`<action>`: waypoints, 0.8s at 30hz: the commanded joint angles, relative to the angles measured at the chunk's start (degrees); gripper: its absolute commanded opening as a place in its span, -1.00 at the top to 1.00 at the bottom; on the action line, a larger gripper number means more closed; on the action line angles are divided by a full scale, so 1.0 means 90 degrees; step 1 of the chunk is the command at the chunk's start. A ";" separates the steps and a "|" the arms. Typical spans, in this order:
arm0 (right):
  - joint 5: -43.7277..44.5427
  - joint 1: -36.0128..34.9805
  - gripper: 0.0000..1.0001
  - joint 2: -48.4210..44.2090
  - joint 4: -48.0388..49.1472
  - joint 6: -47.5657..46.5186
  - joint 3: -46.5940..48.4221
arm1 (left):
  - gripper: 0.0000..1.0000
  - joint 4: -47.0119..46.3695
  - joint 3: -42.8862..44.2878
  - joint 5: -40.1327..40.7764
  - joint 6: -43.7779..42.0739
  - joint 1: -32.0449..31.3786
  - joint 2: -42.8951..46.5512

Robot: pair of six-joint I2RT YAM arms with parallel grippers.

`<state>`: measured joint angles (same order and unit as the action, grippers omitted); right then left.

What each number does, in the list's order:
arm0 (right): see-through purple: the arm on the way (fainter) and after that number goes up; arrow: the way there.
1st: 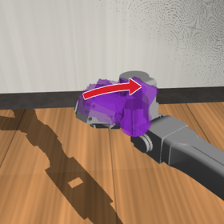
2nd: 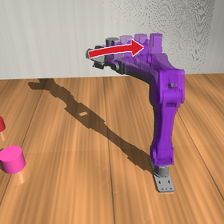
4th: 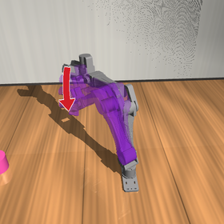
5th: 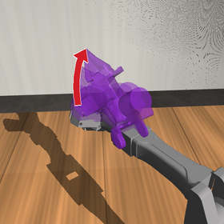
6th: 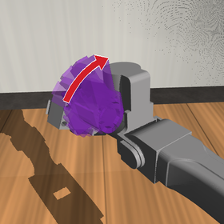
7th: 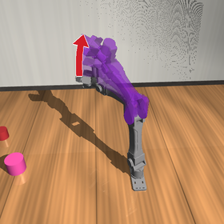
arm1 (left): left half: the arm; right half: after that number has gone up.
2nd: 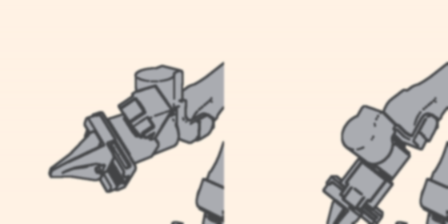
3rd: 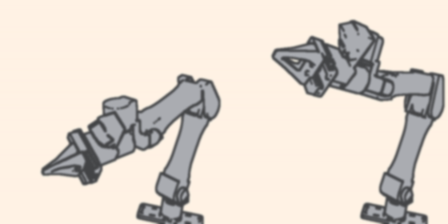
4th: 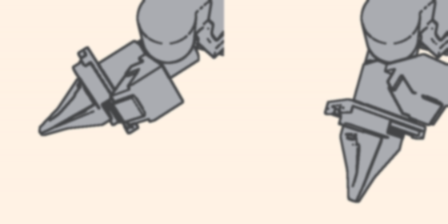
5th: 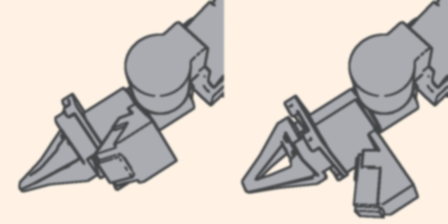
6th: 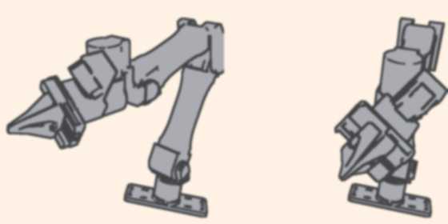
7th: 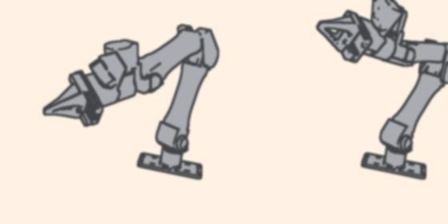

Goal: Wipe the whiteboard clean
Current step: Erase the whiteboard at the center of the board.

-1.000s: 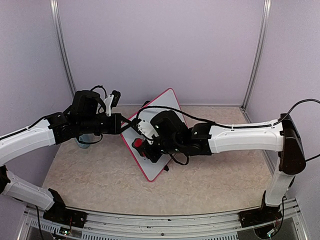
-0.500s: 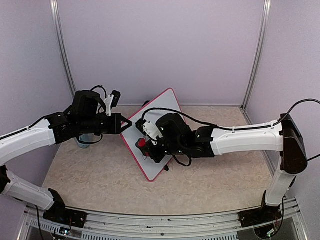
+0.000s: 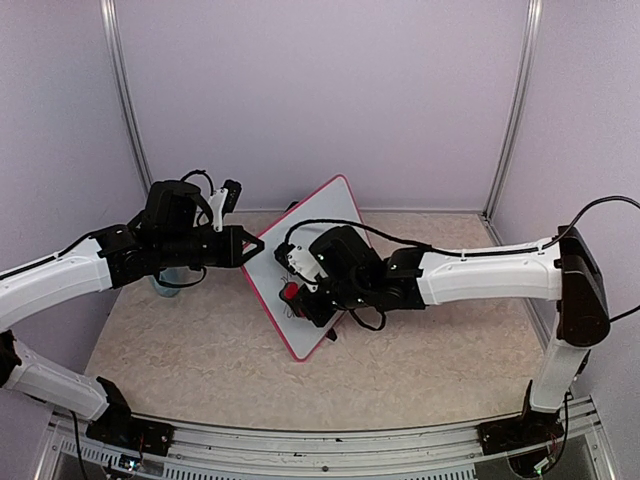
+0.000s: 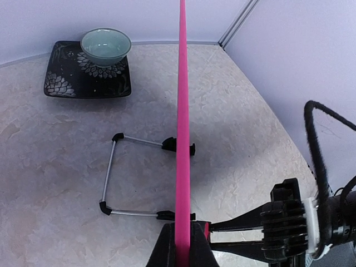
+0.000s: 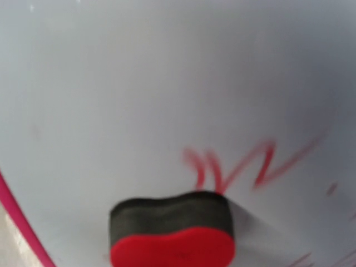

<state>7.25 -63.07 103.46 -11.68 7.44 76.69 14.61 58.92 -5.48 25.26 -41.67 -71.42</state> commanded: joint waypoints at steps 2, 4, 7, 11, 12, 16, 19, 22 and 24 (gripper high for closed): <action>0.0155 0.0156 1.00 0.0385 0.0236 -0.0389 0.1100 | 1.00 -0.0147 -0.0086 -0.0124 0.0172 -0.0136 -0.0037; 0.0138 0.0176 1.00 0.0459 0.0188 -0.0402 0.1195 | 1.00 -0.0139 -0.0105 -0.0111 0.0177 -0.0136 -0.0017; 0.0088 0.0186 1.00 0.0458 0.0228 -0.0316 0.1014 | 1.00 -0.0153 -0.0128 -0.0103 0.0163 -0.0136 0.0005; 0.0063 0.0191 1.00 0.0331 0.0391 -0.0106 0.0341 | 1.00 -0.0183 -0.0151 -0.0130 0.0146 -0.0138 -0.0020; 0.0074 0.0205 1.00 0.0288 0.0436 -0.0046 0.0174 | 1.00 -0.0192 -0.0158 -0.0138 0.0142 -0.0136 -0.0031; 0.0027 0.0258 1.00 0.0102 0.0620 0.0183 -0.0538 | 1.00 -0.0236 -0.0157 -0.0161 0.0125 -0.0136 -0.0052; 0.0004 0.0287 1.00 0.0004 0.0689 0.0273 -0.0743 | 1.00 -0.0268 -0.0151 -0.0177 0.0124 -0.0136 -0.0067; -0.0024 0.0308 1.00 0.0019 0.0689 0.0213 -0.0587 | 1.00 -0.0291 -0.0152 -0.0200 0.0133 -0.0136 -0.0100; -0.0025 0.0317 1.00 0.0091 0.0614 0.0102 -0.0262 | 1.00 -0.0291 -0.0163 -0.0216 0.0148 -0.0138 -0.0115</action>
<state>7.29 -60.99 103.18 -6.37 8.64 71.05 13.65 58.50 -4.36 25.67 -41.67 -71.42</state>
